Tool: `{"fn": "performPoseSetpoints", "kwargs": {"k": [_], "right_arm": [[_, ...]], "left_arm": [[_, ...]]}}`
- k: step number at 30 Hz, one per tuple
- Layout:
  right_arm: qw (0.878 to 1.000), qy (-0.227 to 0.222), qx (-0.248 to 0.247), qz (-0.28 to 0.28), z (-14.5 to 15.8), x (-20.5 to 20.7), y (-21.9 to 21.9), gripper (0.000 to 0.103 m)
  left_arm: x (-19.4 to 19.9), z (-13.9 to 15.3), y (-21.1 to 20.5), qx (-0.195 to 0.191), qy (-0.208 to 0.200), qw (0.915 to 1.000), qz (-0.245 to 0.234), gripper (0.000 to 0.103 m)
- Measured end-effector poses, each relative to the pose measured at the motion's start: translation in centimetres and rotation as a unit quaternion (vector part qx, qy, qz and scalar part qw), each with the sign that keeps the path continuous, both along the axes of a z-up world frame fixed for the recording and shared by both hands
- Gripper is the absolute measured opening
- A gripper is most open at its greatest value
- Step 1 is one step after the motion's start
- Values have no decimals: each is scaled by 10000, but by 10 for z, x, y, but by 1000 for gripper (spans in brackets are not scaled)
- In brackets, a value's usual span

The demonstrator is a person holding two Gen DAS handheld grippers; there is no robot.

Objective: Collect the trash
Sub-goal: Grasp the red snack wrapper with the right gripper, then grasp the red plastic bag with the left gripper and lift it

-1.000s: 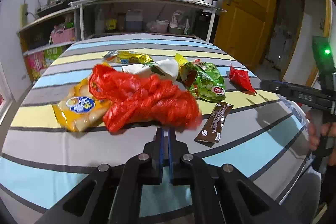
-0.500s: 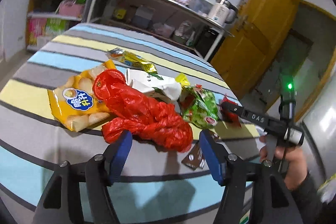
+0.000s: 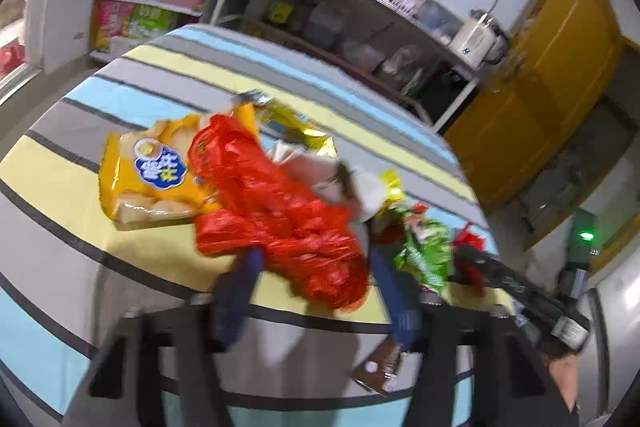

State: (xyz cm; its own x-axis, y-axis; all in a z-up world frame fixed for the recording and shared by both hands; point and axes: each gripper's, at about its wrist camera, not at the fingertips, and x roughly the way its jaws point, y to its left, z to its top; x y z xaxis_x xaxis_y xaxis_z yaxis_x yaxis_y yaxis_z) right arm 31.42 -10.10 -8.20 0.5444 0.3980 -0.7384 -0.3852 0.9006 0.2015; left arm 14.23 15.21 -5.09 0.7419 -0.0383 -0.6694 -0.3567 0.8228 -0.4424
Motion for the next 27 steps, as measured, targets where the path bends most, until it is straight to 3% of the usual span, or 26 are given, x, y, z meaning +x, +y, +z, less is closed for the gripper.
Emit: {"fn": "performPoseSetpoints", "kwargs": {"k": [3,5,8,9,14,15,17,19,21,27], "right_arm": [[10000,11,69,46,0,-4,-5,18],[9999,30,122,77,0,-6,-9,15],[9998,25,183,117,1,-11,-12,13],[9997,23,206,133,1,-12,-14,13],[9994,-4,297,150,3,-21,-21,12],[9994,-1,324,149,4,-23,-23,12],[9993,5,346,132,4,-24,-26,12],[9993,8,357,102,5,-24,-28,12],[9993,2,366,86,5,-25,-30,12],[9993,-18,356,94,5,-27,-32,12]], "left_arm": [[2,-4,-1,15,34,10000,4,42],[1,-5,-2,60,9,10000,-35,22],[-1,-2,-5,177,-53,9998,-99,16],[-2,-1,-6,198,-55,9997,-118,2],[-10,2,-1,136,-141,9997,-119,2],[-12,3,0,63,-189,9997,-137,2],[-12,5,5,-150,-239,9996,-75,15],[-11,7,8,-223,-289,9993,-31,51],[-7,8,9,-218,-306,9993,61,62],[18,-1,13,-236,27,9991,341,63]]}}
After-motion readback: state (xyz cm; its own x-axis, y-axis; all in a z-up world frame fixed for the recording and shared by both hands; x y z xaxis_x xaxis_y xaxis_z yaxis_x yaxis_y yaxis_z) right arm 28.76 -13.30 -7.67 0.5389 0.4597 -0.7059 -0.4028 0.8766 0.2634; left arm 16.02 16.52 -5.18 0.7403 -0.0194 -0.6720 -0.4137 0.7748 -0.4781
